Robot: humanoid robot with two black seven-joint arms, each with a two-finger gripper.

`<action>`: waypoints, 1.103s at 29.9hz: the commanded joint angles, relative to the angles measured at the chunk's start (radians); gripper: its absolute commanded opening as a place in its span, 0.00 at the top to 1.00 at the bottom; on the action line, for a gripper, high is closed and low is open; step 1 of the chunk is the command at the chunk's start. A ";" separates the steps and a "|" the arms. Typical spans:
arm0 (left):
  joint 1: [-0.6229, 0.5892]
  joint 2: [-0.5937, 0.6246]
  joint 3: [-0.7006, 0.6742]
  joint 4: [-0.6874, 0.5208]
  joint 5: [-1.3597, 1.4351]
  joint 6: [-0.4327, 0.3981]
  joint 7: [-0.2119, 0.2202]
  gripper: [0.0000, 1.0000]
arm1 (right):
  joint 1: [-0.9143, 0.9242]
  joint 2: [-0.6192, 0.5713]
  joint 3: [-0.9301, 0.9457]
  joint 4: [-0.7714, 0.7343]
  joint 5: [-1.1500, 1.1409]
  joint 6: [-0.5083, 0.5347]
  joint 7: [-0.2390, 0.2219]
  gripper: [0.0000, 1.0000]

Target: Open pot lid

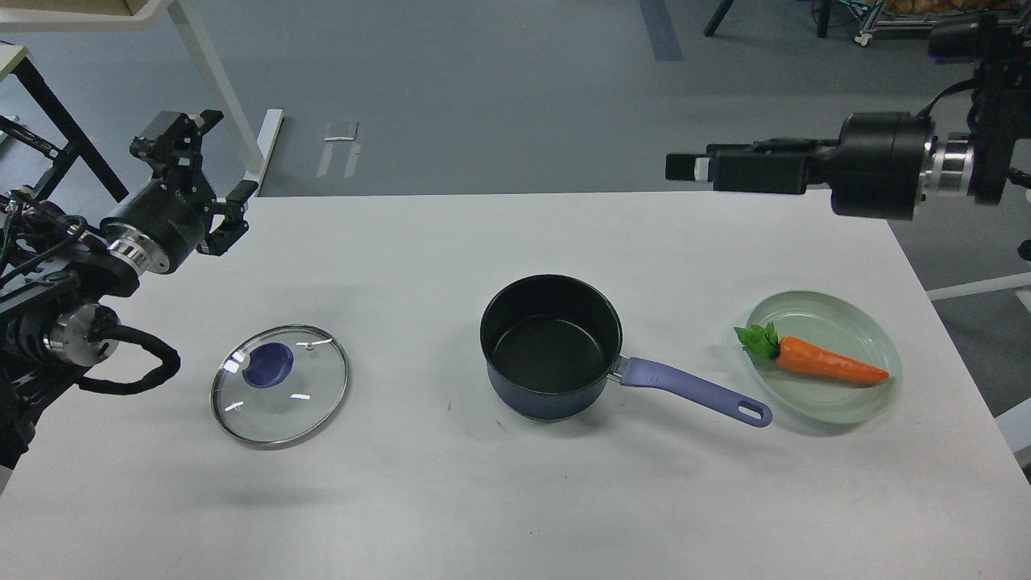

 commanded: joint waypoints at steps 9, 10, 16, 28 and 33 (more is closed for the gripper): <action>0.053 -0.084 -0.095 0.004 0.000 -0.026 0.076 0.01 | -0.331 0.199 0.250 -0.229 0.716 -0.192 0.000 0.01; 0.060 -0.090 -0.102 0.004 0.000 -0.027 0.082 0.01 | -0.370 0.228 0.287 -0.271 0.742 -0.188 0.000 0.01; 0.107 -0.127 -0.161 0.019 0.003 -0.056 0.108 0.01 | -0.546 0.440 0.431 -0.554 0.831 -0.021 0.000 0.01; 0.120 -0.179 -0.219 0.114 0.001 -0.131 0.119 0.01 | -0.620 0.597 0.431 -0.766 0.846 0.240 0.000 0.00; 0.129 -0.201 -0.239 0.114 0.003 -0.127 0.119 0.01 | -0.620 0.606 0.448 -0.773 0.843 0.231 0.000 0.00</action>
